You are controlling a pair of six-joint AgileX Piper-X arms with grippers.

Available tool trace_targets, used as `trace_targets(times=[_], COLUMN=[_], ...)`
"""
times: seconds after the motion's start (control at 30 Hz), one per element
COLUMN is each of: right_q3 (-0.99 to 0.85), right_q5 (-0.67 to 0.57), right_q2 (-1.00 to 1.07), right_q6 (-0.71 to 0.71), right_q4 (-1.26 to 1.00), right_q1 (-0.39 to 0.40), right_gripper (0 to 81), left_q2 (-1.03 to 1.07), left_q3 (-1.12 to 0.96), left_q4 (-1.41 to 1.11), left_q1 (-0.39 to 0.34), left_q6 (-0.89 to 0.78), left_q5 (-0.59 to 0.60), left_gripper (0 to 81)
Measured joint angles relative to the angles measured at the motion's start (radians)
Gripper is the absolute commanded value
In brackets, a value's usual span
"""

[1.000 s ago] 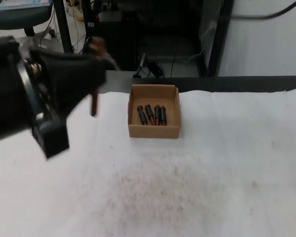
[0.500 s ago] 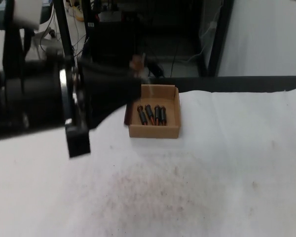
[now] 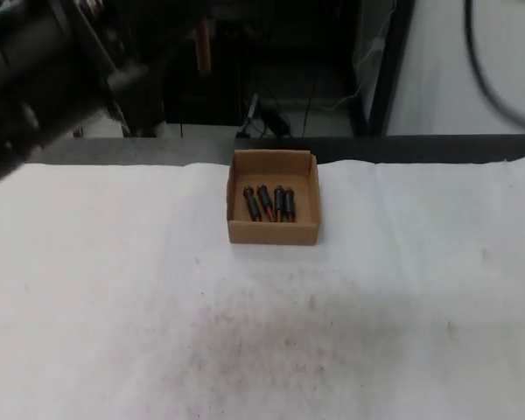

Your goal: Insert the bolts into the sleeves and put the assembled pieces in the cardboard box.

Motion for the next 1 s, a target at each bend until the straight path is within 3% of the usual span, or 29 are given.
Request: trace_targets(times=[0.3,1.0], right_q3=[0.088,0.087], right_q5=[0.063,0.082], right_q2=[0.000,0.036], right_q6=[-0.136,-0.171], right_q4=[0.000,-0.067], right_q1=[0.134,0.137], right_gripper=[0.8,0.8], left_q2=[0.000,0.000], left_q3=[0.000,0.000], left_q4=[-0.077,-0.122], left_q1=[0.028,0.043], left_q6=[-0.101,-0.181], left_q5=[-0.002,0.080], left_gripper=[0.3,0.3])
